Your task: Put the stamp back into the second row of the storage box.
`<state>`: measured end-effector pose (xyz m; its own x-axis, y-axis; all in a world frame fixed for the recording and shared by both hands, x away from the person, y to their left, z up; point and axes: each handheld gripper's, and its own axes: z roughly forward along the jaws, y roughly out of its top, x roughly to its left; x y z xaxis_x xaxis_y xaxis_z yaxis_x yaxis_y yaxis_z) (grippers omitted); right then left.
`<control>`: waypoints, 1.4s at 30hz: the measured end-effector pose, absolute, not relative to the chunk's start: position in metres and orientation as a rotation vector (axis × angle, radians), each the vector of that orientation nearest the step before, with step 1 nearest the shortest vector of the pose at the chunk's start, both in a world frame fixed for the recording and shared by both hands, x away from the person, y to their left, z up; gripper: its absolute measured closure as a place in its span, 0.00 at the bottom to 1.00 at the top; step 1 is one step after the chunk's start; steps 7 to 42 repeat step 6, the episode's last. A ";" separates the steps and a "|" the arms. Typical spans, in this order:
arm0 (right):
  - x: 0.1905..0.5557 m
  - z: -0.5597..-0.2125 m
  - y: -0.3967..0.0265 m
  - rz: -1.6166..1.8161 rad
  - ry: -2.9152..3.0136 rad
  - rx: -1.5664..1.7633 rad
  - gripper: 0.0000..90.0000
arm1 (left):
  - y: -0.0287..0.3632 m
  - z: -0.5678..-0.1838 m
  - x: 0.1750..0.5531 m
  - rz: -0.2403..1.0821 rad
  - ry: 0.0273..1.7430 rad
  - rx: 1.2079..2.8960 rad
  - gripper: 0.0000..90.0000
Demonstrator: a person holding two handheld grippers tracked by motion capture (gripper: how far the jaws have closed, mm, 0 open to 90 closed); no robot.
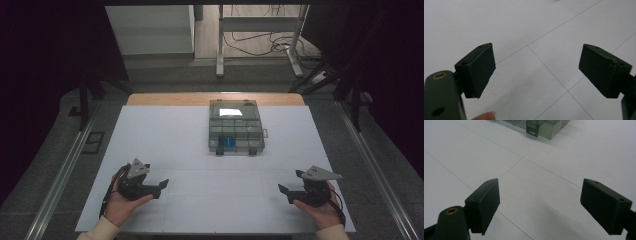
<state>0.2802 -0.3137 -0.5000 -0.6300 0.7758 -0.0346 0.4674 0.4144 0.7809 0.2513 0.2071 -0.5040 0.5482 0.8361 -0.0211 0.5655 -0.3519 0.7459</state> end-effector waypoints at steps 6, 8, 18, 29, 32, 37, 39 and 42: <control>0.280 -0.501 -0.313 1.078 2.286 1.057 0.18 | 0.208 -0.506 0.252 0.467 1.129 2.066 0.15; 0.280 -0.501 -0.313 1.078 2.286 1.057 0.18 | 0.208 -0.506 0.252 0.467 1.129 2.066 0.15; 0.280 -0.501 -0.313 1.078 2.286 1.057 0.18 | 0.208 -0.506 0.252 0.467 1.129 2.066 0.15; 0.280 -0.501 -0.313 1.078 2.286 1.057 0.18 | 0.208 -0.506 0.252 0.467 1.129 2.066 0.15; 0.280 -0.501 -0.313 1.078 2.286 1.057 0.18 | 0.208 -0.506 0.252 0.467 1.129 2.066 0.15; 0.280 -0.501 -0.313 1.078 2.286 1.057 0.18 | 0.208 -0.506 0.252 0.467 1.129 2.066 0.15; 0.280 -0.501 -0.313 1.078 2.286 1.057 0.18 | 0.208 -0.506 0.252 0.467 1.129 2.066 0.15; 0.280 -0.501 -0.313 1.078 2.286 1.057 0.18 | 0.208 -0.506 0.252 0.467 1.129 2.066 0.15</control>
